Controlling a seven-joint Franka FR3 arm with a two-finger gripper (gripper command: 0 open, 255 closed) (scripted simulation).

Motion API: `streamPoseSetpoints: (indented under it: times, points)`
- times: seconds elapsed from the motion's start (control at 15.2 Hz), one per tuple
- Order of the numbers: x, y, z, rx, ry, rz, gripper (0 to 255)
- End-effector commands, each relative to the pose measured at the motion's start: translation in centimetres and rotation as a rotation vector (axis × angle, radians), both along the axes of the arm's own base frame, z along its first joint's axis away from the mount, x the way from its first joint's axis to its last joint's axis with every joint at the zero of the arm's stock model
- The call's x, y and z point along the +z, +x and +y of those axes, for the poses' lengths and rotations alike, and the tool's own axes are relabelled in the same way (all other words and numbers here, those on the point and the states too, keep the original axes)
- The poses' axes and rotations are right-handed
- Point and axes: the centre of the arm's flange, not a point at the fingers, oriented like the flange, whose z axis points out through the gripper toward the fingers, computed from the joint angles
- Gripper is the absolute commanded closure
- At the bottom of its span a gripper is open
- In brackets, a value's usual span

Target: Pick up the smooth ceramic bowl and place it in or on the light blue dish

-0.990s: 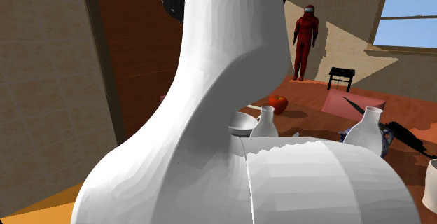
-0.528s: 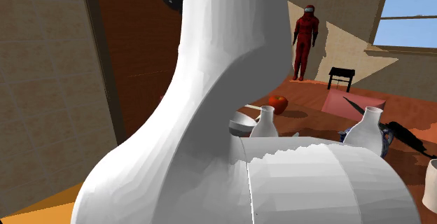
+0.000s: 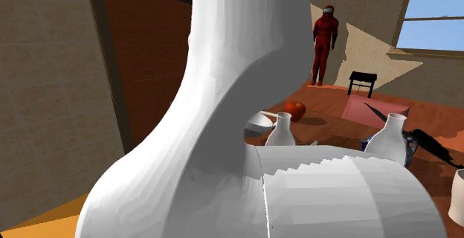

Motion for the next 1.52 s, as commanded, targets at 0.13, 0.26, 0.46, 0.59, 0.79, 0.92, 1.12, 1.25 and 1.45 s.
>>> streamPoseSetpoints:
  times: [0.13, 0.26, 0.46, 0.59, 0.79, 0.92, 1.12, 1.25, 1.45]
  points:
    - [2.2, -0.1, 0.0, 0.0, 0.0, 0.0, 255]
    - [2.9, -0.5, 1.2, 0.0, 0.0, 0.0, 255]
    - [3.7, -2.0, 4.8, 0.0, 0.0, 0.0, 255]
    - [4.2, -3.0, 7.3, 0.0, 0.0, 0.0, 255]
    - [5.0, -4.4, 10.9, 0.0, 0.0, 0.0, 255]
    - [5.5, -5.4, 13.3, 0.0, 0.0, 0.0, 255]
    - [6.3, -6.8, 16.9, 0.0, 0.0, 0.0, 255]
    - [6.8, -7.8, 19.3, 0.0, 0.0, 0.0, 255]
    - [7.6, -9.2, 22.9, 0.0, 0.0, 0.0, 255]
